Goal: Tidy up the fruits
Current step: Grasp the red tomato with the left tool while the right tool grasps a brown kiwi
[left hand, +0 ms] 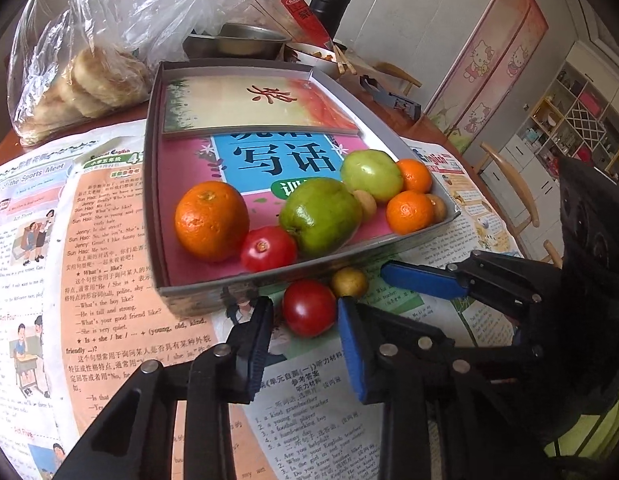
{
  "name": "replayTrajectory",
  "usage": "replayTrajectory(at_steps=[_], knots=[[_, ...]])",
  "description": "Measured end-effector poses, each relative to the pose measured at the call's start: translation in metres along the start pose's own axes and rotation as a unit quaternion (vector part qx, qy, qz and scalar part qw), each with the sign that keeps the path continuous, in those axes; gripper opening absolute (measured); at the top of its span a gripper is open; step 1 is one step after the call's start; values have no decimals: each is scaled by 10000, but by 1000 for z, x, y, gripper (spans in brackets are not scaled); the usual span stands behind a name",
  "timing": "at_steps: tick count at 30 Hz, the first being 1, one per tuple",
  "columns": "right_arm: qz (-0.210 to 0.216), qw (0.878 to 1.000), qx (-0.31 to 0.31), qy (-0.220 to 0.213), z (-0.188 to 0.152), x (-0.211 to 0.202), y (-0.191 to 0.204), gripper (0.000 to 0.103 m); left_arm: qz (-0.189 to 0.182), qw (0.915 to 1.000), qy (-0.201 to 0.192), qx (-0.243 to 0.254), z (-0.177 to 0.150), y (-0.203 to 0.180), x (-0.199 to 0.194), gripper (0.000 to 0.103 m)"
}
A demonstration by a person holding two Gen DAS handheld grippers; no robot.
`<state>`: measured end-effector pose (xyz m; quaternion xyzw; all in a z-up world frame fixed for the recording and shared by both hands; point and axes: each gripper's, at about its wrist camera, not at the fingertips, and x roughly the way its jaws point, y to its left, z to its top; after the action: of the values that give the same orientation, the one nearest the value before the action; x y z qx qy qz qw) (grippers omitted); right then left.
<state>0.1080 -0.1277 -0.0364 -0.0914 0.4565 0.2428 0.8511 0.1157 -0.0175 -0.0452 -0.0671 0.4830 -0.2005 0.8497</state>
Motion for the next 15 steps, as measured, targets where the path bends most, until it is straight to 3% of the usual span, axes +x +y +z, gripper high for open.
replayTrajectory(at_steps=[8, 10, 15], knots=[[47, 9997, -236, 27, 9, 10, 11, 32, -15, 10000, -11, -65, -3, 8, -9, 34], [54, 9994, -333, 23, 10, 11, 13, 25, -31, 10000, 11, -56, -3, 8, -8, 34], [67, 9993, -377, -6, 8, 10, 14, 25, -29, 10000, 48, -24, -1, 6, -3, 34]])
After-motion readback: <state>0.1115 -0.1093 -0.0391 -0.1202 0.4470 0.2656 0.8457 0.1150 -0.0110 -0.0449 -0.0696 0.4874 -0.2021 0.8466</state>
